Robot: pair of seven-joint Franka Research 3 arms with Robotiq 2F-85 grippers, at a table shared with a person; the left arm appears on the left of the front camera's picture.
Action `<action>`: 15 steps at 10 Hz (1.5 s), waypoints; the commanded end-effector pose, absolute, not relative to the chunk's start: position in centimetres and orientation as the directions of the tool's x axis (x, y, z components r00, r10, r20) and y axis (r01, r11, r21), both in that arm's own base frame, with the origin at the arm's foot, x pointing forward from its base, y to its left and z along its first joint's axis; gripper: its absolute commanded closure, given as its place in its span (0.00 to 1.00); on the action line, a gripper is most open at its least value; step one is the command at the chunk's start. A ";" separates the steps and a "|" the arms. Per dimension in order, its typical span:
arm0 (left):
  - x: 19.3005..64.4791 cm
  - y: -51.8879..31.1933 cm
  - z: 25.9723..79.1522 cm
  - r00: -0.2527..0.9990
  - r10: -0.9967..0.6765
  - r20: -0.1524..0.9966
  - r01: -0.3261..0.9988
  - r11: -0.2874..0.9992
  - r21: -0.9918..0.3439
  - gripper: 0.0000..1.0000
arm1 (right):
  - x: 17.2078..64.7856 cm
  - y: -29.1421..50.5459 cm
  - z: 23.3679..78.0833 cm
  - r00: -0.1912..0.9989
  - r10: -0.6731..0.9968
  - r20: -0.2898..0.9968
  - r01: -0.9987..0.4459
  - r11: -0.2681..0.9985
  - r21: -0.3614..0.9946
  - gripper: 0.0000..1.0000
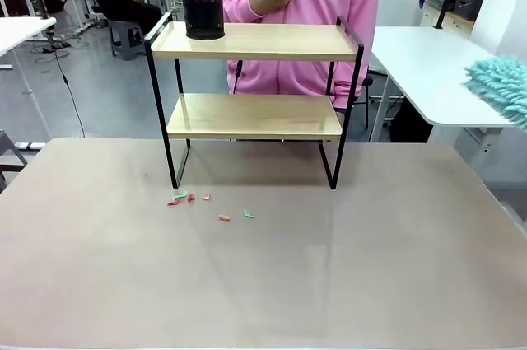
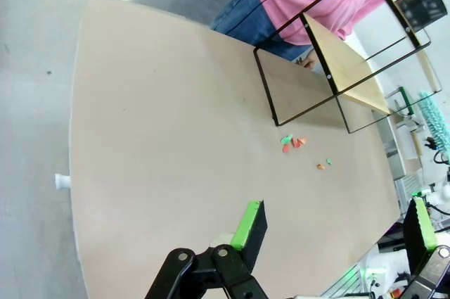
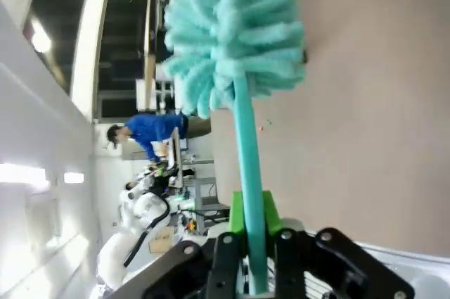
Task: Clean the shelf.
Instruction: Clean the remaining tier of the Shelf with the Duster once objects are removed, then hand the Duster back to the human.
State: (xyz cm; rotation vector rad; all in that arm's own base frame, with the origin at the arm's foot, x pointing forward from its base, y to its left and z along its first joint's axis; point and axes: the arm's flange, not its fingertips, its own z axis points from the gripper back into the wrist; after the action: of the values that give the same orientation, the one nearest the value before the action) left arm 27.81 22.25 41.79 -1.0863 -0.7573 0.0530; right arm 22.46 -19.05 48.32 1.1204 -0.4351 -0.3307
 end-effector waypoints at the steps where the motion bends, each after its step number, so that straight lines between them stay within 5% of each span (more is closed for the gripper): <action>1: 27.9 22.2 41.8 0.737 0.392 0.551 0.342 0.487 -0.804 0.00 | 20.5 -19.6 47.9 0.883 -0.411 0.225 -0.064 0.369 0.927 1.00; 14: 27.9 22.2 41.8 0.737 0.392 0.551 0.342 0.487 -0.804 0.00 | 20.5 -19.6 47.9 0.883 -0.411 0.225 -0.064 0.369 0.927 1.00; 15: 27.8 22.3 41.8 0.752 0.393 0.530 0.316 0.490 -0.812 0.00 | 20.7 -19.7 48.0 0.882 -0.425 0.206 -0.043 0.363 0.931 0.88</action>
State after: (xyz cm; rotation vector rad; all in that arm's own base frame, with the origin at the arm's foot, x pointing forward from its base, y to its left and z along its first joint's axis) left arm 27.82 22.26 41.77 -1.0864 -0.7567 0.0533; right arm 20.67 -19.69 47.94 1.1849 -0.4543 -0.2578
